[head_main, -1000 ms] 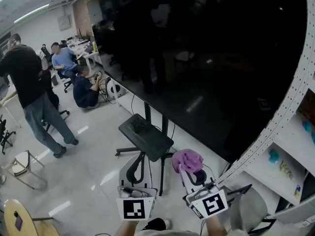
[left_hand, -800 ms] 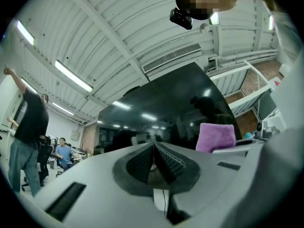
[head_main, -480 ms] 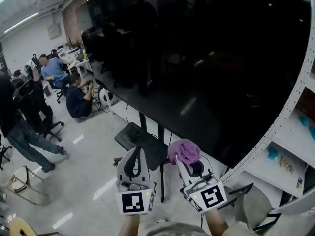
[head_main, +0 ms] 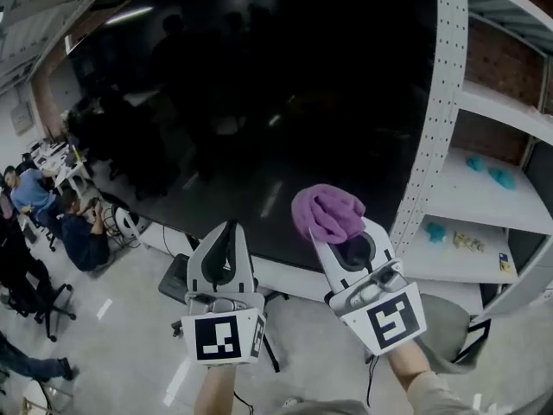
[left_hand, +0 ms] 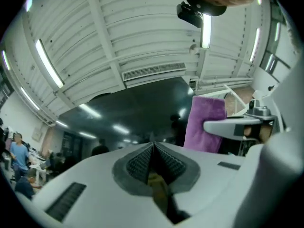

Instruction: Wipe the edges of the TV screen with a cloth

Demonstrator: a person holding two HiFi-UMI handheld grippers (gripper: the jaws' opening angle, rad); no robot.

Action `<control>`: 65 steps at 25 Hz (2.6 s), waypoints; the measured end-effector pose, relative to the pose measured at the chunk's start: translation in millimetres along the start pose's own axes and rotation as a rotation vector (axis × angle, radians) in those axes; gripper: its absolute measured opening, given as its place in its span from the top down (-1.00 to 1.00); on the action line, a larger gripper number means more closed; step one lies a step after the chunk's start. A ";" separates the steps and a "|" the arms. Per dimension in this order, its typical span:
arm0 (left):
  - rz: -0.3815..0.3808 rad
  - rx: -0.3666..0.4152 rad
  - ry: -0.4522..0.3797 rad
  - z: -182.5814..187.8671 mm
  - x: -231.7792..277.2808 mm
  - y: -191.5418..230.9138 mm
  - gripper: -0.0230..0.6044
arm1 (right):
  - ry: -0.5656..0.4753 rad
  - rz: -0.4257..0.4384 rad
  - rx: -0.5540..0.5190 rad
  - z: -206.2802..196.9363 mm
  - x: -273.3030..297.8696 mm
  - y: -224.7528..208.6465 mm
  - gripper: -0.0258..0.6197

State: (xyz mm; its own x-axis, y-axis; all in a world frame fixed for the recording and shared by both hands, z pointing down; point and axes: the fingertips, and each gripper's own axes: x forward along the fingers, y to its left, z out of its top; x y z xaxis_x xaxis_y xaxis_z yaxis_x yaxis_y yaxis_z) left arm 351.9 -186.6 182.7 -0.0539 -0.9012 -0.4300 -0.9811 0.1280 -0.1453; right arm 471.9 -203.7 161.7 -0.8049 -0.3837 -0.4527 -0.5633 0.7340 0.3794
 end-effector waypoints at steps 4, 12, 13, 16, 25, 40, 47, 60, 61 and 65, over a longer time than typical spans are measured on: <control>-0.132 -0.094 -0.061 46.8 63.1 -30.3 0.86 | -0.072 -0.111 -0.232 76.0 7.1 -55.5 0.77; -0.434 -0.247 -0.236 176.8 143.5 -128.1 0.86 | -0.055 -0.405 -0.660 207.0 -0.8 -177.4 0.77; -0.454 -0.266 -0.245 187.7 150.6 -134.3 0.86 | -0.055 -0.426 -0.677 218.0 3.0 -190.2 0.77; -0.488 -0.291 -0.260 212.6 167.4 -147.3 0.86 | -0.078 -0.472 -0.718 244.2 17.4 -222.9 0.77; -0.505 -0.277 -0.280 239.6 185.5 -165.3 0.86 | 0.015 -0.480 -0.789 259.2 50.0 -263.6 0.77; -0.497 -0.208 -0.255 213.2 187.5 -172.0 0.86 | 0.007 -0.349 -0.736 233.1 66.2 -244.4 0.77; -0.549 -0.239 -0.238 197.9 176.4 -184.0 0.86 | 0.023 -0.255 -0.641 204.3 50.4 -233.8 0.77; -0.590 -0.262 -0.144 121.0 148.7 -206.8 0.86 | 0.074 -0.203 -0.507 105.5 -1.2 -182.0 0.77; -0.576 -0.238 -0.144 113.8 144.7 -206.0 0.86 | 0.081 -0.202 -0.494 96.3 -6.0 -178.8 0.77; -0.529 -0.180 -0.129 75.8 125.8 -198.9 0.86 | 0.087 -0.192 -0.443 58.0 -23.7 -161.9 0.77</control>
State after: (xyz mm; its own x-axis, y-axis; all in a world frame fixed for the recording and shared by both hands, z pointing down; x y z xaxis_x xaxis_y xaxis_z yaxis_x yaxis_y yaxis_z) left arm 554.4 -294.1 90.0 0.4654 -0.7640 -0.4469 -0.8850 -0.4097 -0.2212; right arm 593.0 -281.0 64.2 -0.6806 -0.5483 -0.4860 -0.7131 0.3436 0.6111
